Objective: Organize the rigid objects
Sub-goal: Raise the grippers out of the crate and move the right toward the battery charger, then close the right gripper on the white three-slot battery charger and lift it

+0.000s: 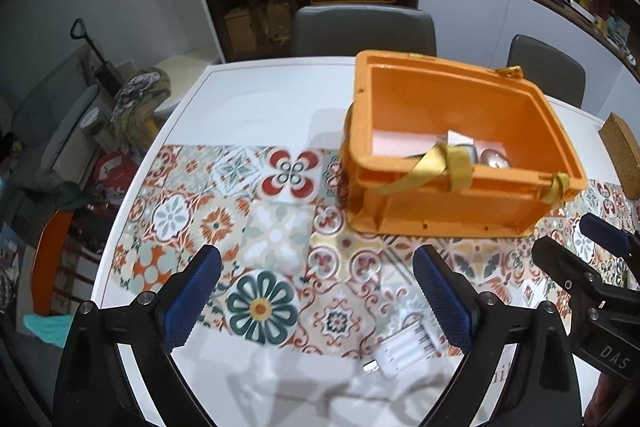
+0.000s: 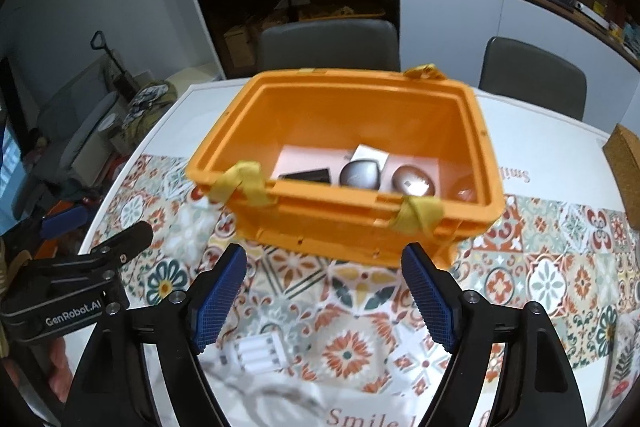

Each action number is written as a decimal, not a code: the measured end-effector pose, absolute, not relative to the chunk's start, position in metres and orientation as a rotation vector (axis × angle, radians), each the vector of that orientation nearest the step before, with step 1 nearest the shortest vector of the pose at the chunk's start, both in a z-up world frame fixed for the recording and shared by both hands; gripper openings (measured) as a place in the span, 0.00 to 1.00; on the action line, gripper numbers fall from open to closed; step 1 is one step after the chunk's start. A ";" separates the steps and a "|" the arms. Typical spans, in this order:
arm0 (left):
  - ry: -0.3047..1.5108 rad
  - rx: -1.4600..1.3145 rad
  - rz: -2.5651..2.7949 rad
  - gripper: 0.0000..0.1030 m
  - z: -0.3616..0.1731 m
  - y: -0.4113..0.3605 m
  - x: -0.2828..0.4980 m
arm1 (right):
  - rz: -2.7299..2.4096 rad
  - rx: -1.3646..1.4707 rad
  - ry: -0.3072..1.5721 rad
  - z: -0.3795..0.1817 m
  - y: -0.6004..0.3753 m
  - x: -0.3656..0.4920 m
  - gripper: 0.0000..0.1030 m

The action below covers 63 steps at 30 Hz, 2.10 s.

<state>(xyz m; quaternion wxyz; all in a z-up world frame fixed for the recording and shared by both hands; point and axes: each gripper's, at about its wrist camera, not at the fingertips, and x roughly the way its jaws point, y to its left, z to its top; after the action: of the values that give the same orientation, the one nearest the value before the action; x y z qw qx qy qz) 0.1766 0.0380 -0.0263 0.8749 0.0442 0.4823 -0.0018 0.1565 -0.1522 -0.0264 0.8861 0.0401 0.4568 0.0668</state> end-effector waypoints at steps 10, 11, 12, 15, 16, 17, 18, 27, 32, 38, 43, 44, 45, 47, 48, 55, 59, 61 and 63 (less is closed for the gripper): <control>1.088 0.075 0.030 0.95 -0.056 0.060 0.150 | 0.210 0.046 1.021 -0.051 -0.127 0.143 0.78; 1.097 0.069 0.034 0.95 -0.060 0.062 0.147 | 0.217 0.040 1.027 -0.053 -0.124 0.142 0.78; 1.103 0.064 0.035 0.95 -0.062 0.064 0.145 | 0.226 0.030 1.037 -0.057 -0.120 0.140 0.78; 1.123 0.055 0.058 0.95 -0.071 0.069 0.140 | 0.245 0.014 1.064 -0.066 -0.113 0.139 0.79; 1.129 0.049 0.063 0.95 -0.073 0.071 0.139 | 0.250 0.008 1.074 -0.069 -0.111 0.138 0.79; 1.135 0.044 0.075 0.95 -0.077 0.074 0.136 | 0.253 0.003 1.082 -0.072 -0.109 0.138 0.80; 1.139 0.044 0.085 0.95 -0.079 0.076 0.134 | 0.256 -0.001 1.094 -0.075 -0.107 0.138 0.81; 1.189 0.060 0.142 0.95 -0.107 0.091 0.116 | 0.292 -0.025 1.215 -0.110 -0.093 0.136 0.83; 1.216 0.064 0.157 0.95 -0.119 0.095 0.110 | 0.320 -0.045 1.261 -0.127 -0.083 0.134 0.83; 1.262 0.066 0.169 0.95 -0.139 0.099 0.105 | 0.330 -0.081 1.315 -0.150 -0.073 0.132 0.83; 1.288 0.060 0.173 0.95 -0.151 0.101 0.104 | 0.342 -0.103 1.362 -0.168 -0.066 0.133 0.83; 1.292 0.062 0.176 0.95 -0.153 0.102 0.103 | 0.344 -0.106 1.369 -0.171 -0.065 0.133 0.83; 1.296 0.064 0.178 0.95 -0.155 0.102 0.103 | 0.343 -0.112 1.377 -0.173 -0.064 0.134 0.83; 1.306 0.065 0.181 0.95 -0.158 0.102 0.103 | 0.353 -0.120 1.385 -0.177 -0.062 0.135 0.83; 1.312 0.064 0.182 0.95 -0.161 0.103 0.103 | 0.356 -0.127 1.389 -0.179 -0.061 0.135 0.83; 1.332 0.063 0.187 0.95 -0.169 0.105 0.105 | 0.356 -0.152 1.413 -0.192 -0.055 0.140 0.83; 1.341 0.066 0.187 0.95 -0.173 0.106 0.106 | 0.353 -0.159 1.397 -0.193 -0.053 0.140 0.83; 1.343 0.070 0.188 0.95 -0.175 0.105 0.107 | 0.354 -0.166 1.390 -0.193 -0.052 0.140 0.83; 1.347 0.079 0.186 0.95 -0.177 0.104 0.107 | 0.353 -0.187 1.384 -0.195 -0.047 0.141 0.83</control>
<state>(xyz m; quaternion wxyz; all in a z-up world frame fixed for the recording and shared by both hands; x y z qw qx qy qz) 0.1072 0.1039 -0.1767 0.7770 0.0367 0.6226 0.0859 0.1414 -0.0467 -0.1952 0.7516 -0.0855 0.6338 0.1615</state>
